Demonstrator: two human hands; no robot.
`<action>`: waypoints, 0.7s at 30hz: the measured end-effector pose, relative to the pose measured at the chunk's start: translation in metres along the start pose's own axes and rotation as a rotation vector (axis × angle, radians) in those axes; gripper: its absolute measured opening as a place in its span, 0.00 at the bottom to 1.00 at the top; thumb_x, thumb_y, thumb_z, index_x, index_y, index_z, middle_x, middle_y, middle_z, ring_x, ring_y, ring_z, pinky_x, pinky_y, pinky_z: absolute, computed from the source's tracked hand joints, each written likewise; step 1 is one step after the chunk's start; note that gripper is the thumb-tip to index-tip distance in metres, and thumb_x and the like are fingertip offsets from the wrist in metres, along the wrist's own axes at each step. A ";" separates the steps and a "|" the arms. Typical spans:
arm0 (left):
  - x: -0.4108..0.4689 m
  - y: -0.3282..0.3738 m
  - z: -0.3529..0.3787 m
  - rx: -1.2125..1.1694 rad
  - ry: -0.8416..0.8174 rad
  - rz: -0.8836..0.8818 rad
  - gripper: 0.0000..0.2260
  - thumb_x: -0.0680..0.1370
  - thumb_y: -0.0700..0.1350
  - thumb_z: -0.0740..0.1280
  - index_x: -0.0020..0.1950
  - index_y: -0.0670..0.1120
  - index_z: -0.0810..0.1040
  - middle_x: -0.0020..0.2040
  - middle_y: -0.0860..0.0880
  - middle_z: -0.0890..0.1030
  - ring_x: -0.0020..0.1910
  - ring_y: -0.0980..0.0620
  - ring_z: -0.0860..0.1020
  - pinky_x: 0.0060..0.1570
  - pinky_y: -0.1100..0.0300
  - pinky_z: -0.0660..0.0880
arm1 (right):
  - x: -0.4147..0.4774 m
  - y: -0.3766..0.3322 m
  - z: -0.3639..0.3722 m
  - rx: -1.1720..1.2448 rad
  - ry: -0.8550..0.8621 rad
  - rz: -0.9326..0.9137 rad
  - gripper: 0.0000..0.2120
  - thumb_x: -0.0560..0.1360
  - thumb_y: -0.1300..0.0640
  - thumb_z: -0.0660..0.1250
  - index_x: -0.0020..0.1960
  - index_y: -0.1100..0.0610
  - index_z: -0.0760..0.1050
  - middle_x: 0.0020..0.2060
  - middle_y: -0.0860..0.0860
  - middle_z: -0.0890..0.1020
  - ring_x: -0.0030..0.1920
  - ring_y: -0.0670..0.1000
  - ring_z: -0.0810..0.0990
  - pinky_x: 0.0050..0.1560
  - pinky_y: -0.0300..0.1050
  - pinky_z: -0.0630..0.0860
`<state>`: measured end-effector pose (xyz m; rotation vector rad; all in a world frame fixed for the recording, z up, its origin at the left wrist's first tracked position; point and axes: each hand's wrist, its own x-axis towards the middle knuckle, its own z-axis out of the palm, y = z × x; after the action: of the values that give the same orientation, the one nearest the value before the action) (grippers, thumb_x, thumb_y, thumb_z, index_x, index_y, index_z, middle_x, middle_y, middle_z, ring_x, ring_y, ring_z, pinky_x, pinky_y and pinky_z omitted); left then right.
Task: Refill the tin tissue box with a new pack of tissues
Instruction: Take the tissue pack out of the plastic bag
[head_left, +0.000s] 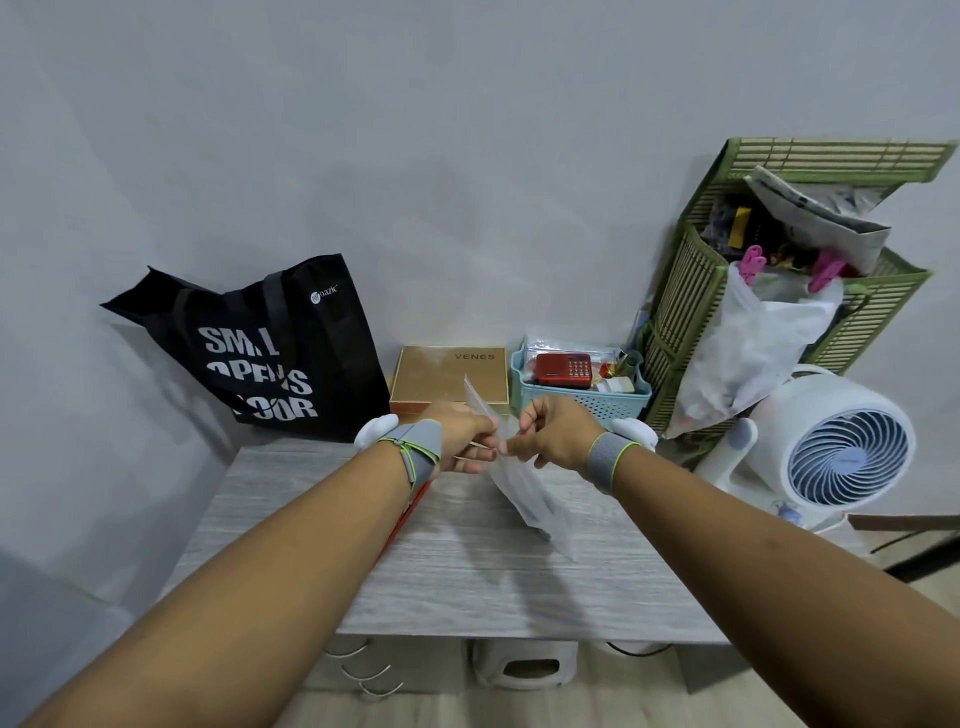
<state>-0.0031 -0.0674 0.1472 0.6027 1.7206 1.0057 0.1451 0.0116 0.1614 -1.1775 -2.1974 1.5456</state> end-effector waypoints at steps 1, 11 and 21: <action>0.001 0.000 0.000 0.002 0.000 0.008 0.06 0.79 0.43 0.65 0.42 0.46 0.75 0.35 0.48 0.78 0.34 0.52 0.79 0.32 0.61 0.75 | 0.000 0.000 0.000 0.010 -0.001 0.002 0.16 0.65 0.62 0.81 0.41 0.57 0.73 0.35 0.57 0.84 0.32 0.49 0.83 0.37 0.46 0.80; 0.001 -0.002 -0.001 -0.001 0.010 -0.006 0.06 0.78 0.46 0.66 0.42 0.47 0.75 0.35 0.49 0.78 0.30 0.53 0.78 0.29 0.62 0.74 | -0.003 -0.001 -0.005 0.070 -0.026 0.092 0.19 0.66 0.64 0.79 0.55 0.63 0.78 0.41 0.58 0.86 0.37 0.51 0.84 0.33 0.44 0.75; -0.003 0.006 0.001 0.036 -0.001 0.014 0.04 0.75 0.45 0.70 0.44 0.45 0.78 0.35 0.49 0.78 0.29 0.53 0.76 0.27 0.63 0.72 | -0.005 -0.009 -0.005 -0.081 0.031 0.036 0.19 0.64 0.63 0.81 0.45 0.57 0.72 0.36 0.55 0.84 0.31 0.48 0.81 0.33 0.43 0.78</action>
<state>-0.0008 -0.0666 0.1536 0.6391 1.7389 0.9865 0.1473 0.0102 0.1725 -1.2630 -2.2495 1.4543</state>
